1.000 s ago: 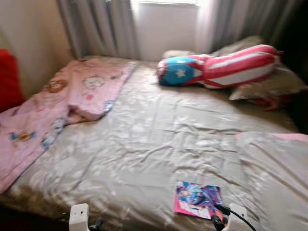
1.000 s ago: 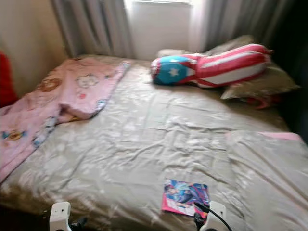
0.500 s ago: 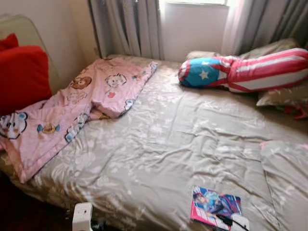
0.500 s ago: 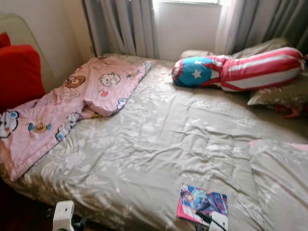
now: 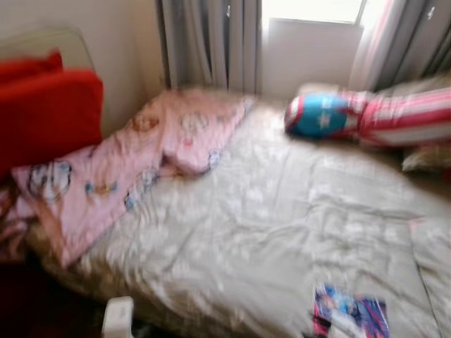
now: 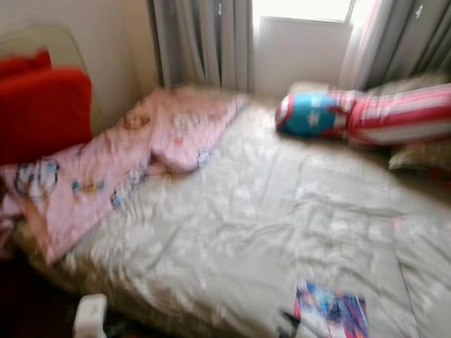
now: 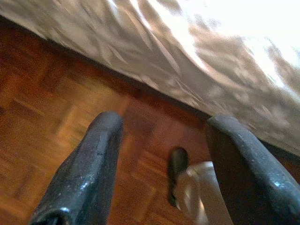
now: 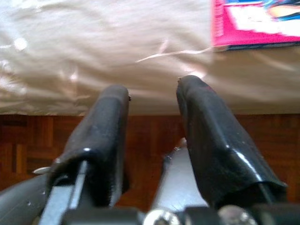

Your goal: Clean up the room

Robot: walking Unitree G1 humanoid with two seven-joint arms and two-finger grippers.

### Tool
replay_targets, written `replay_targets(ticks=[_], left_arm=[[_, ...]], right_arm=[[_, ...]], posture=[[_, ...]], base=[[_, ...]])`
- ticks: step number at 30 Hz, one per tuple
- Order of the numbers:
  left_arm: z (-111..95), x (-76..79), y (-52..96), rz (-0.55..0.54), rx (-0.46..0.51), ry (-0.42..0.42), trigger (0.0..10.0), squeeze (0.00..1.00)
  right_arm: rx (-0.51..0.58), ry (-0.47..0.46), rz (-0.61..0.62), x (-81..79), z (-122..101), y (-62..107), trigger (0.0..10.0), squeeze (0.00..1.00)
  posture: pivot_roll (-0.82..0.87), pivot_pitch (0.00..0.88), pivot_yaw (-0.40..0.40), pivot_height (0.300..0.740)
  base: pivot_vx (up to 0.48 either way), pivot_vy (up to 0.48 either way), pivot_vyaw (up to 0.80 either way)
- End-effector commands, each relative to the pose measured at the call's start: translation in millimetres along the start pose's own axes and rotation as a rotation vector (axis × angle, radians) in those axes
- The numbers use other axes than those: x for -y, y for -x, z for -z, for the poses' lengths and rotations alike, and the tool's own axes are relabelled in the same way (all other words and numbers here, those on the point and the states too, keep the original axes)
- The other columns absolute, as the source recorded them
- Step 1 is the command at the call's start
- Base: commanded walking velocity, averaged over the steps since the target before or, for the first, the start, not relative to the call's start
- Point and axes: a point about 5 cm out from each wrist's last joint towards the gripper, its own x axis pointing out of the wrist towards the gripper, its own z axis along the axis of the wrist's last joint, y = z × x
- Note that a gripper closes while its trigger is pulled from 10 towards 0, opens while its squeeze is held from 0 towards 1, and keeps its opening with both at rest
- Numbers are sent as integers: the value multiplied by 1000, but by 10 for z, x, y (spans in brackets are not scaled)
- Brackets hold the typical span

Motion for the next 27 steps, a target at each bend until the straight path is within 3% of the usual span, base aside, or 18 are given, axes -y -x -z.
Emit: replay_targets(ticks=[1,18,27], left_arm=[[-8,79,-17,18,-2,-6,10000,0],[0,108,-18,35,-6,-14,10000,0],[14,112,-15,39,-11,-19,10000,0]], right_arm=[[-18,-28,51,161,29,36,10000,0],[-7,-133,84,230,23,48,10000,0],[1,-118,66,194,-41,26,10000,0]], posture=[[23,0,-9,740],[20,0,-12,740],[26,0,-12,740]], base=[[0,480,0],[0,480,0],[0,480,0]])
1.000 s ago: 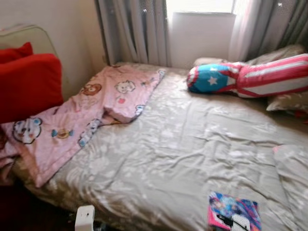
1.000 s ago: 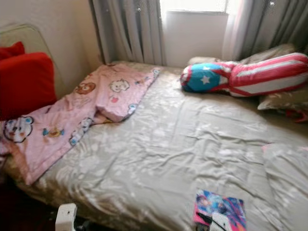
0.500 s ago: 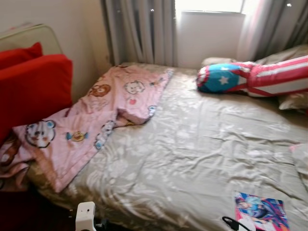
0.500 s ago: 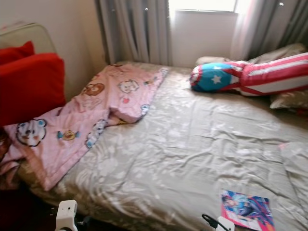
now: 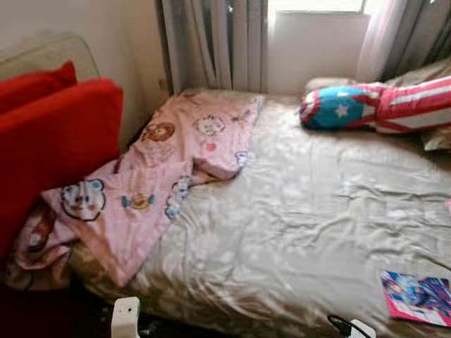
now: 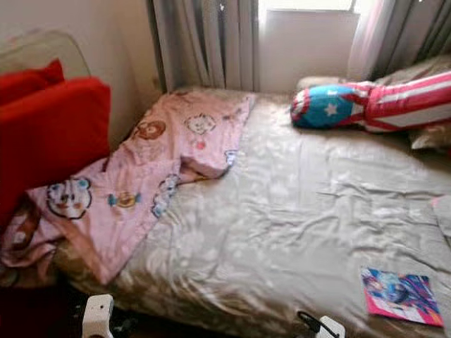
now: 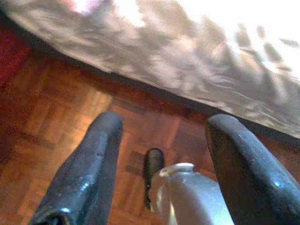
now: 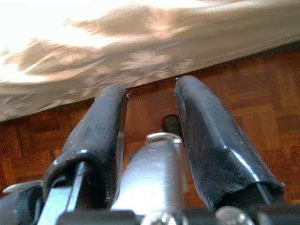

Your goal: Clean up the room

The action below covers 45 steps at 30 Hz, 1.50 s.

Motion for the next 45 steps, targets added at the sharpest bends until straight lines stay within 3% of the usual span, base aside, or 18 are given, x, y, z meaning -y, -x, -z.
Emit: replay_targets(ticks=[1,26,32,45], left_arm=[[60,-77,28,-14,-26,-22,10000,0],[64,-99,32,-20,-30,-25,10000,0],[58,-102,29,-11,-40,-38,10000,0],[23,-104,22,1,-31,-49,10000,0]], right_arm=[[8,-6,-22,-84,-28,-20,10000,0],[-7,-4,-27,-140,14,-24,10000,0],[0,1,-21,-128,3,-23,10000,0],[22,-10,-14,-94,-30,-20,10000,0]], posture=[[26,0,-12,740],[38,0,-4,740],[34,0,-3,740],[29,0,3,740]], base=[[0,480,0],[0,475,0],[0,0,0],[0,0,764]])
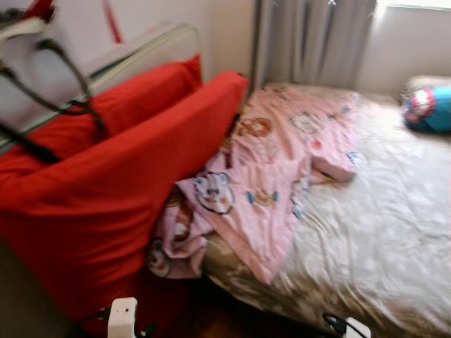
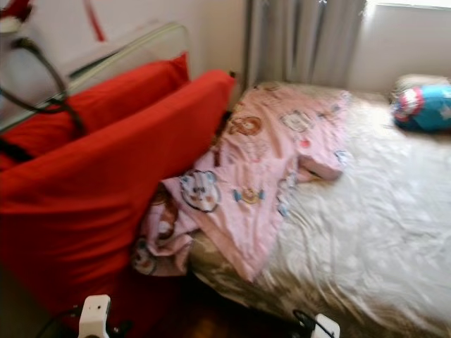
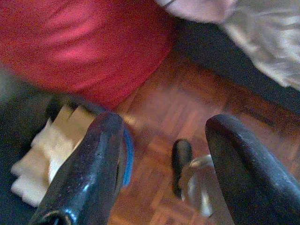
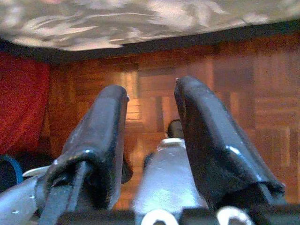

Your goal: Clean up the room

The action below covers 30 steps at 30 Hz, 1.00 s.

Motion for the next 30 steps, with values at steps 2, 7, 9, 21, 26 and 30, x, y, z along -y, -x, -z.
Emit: replay_targets(ticks=[2,7,9,21,26,30], left_arm=[[3,17,-5,8,-10,-14,10000,0],[-4,16,-7,11,-11,-17,10000,0],[-9,18,-8,12,-10,-18,10000,0],[-16,36,-13,9,-2,-7,10000,0],[-18,42,-14,10,0,-6,10000,0],[-17,49,-15,14,0,-10,10000,0]], right_arm=[[11,-19,11,22,-3,5,10000,0],[3,-31,19,18,28,8,10000,0],[4,-42,24,24,27,9,10000,0],[17,-44,35,82,-11,15,10000,0],[29,-45,46,107,-40,16,10000,0],[35,-43,44,99,-64,11,10000,0]], posture=[[28,0,3,740],[29,0,5,740],[32,0,3,740],[37,0,-6,740],[35,0,-7,740],[32,0,-9,740]], base=[[0,0,800],[0,0,486],[0,0,0],[0,0,0],[0,0,0],[0,0,0]])
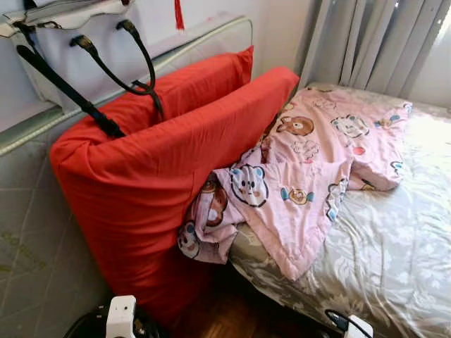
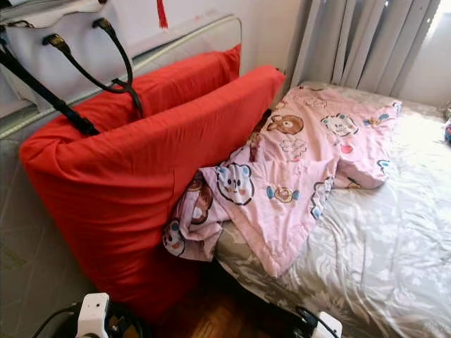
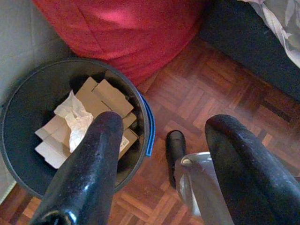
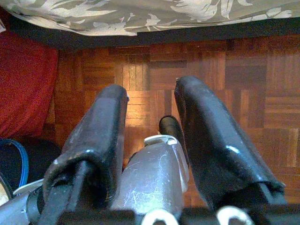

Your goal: Clean up the room

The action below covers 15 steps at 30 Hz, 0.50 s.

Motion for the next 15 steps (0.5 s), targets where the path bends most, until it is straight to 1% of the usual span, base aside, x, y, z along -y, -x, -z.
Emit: replay_targets(ticks=[1,8,15], left_arm=[[2,21,-3,7,1,-12,10000,0],[6,24,-4,5,-3,-7,10000,0],[-1,25,-4,6,4,-4,10000,0]], right_arm=[[15,-9,10,9,-34,-4,10000,0],[15,10,14,-2,-43,-8,10000,0],[19,25,8,-27,-55,-14,10000,0]], posture=[[32,0,-9,740],[32,0,-11,740],[29,0,-9,740]], base=[[0,0,0],[285,0,0],[335,0,0]])
